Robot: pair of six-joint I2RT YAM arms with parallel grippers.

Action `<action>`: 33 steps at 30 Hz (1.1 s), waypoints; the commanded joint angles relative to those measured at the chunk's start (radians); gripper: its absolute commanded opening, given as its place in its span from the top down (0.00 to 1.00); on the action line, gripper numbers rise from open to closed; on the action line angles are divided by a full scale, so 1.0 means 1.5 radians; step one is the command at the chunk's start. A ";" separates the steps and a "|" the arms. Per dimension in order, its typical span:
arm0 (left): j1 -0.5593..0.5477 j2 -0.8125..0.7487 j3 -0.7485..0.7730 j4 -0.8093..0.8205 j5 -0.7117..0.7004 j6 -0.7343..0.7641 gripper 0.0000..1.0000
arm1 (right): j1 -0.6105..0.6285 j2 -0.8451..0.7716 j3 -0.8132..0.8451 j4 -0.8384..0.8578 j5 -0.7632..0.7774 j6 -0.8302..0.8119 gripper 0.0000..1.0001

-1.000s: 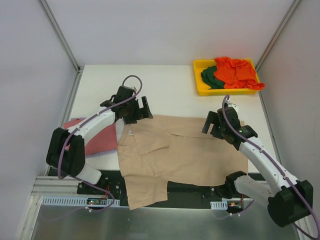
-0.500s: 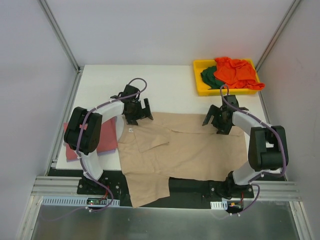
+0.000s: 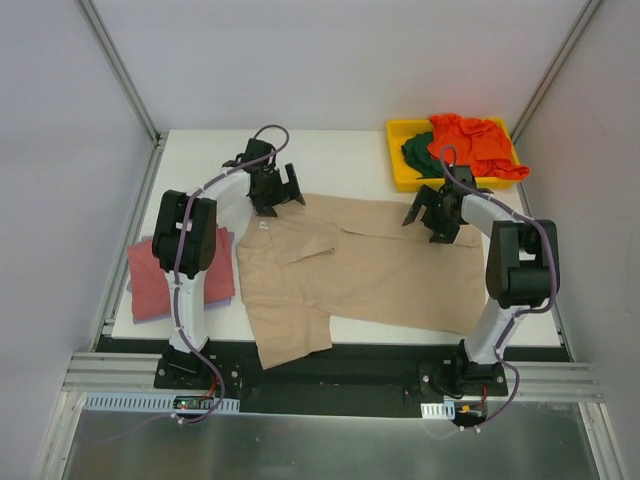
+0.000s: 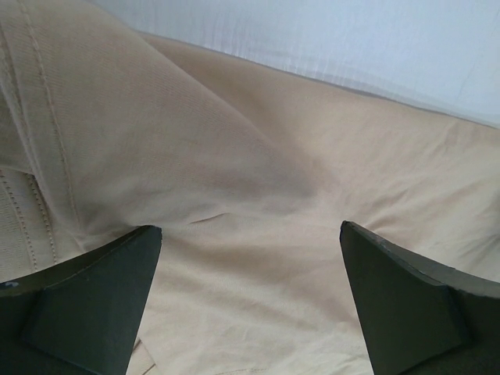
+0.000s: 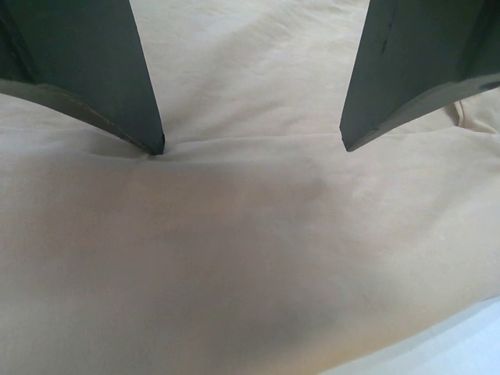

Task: Fold and stack the t-shirts
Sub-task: Fold the flattened tshirt in 1/3 of the way, then grap the side of the flattened tshirt closest away from the robot with both arms

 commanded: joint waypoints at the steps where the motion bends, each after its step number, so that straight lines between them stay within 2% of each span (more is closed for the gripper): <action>1: 0.022 0.063 0.057 -0.051 -0.022 0.045 0.01 | -0.006 0.045 0.051 -0.017 0.021 -0.032 0.02; 6: 0.024 0.051 0.114 -0.072 -0.002 0.071 0.01 | -0.007 0.011 0.075 -0.050 0.043 -0.040 0.02; 9: 0.022 -0.016 0.104 -0.080 0.011 0.079 0.01 | -0.006 -0.059 0.054 -0.070 0.057 -0.041 0.04; 12: 0.008 -0.130 0.022 -0.080 -0.013 0.077 0.01 | -0.006 -0.164 -0.004 -0.078 0.085 -0.029 0.04; 16: -0.048 -0.317 -0.152 -0.079 -0.079 0.051 0.01 | -0.008 -0.304 -0.101 -0.097 0.113 -0.003 0.04; 20: -0.161 -0.521 -0.347 -0.082 -0.166 -0.022 0.01 | -0.010 -0.415 -0.205 -0.097 0.158 -0.004 0.04; 24: -0.276 -0.718 -0.524 -0.100 -0.200 -0.122 0.01 | -0.012 -0.493 -0.258 -0.097 0.194 -0.005 0.04; 29: -0.345 -0.895 -0.629 -0.188 -0.228 -0.218 0.01 | -0.014 -0.534 -0.266 -0.093 0.199 0.003 0.04; 33: -0.380 -0.943 -0.679 -0.214 -0.216 -0.261 0.01 | -0.013 -0.541 -0.275 -0.093 0.217 0.003 0.04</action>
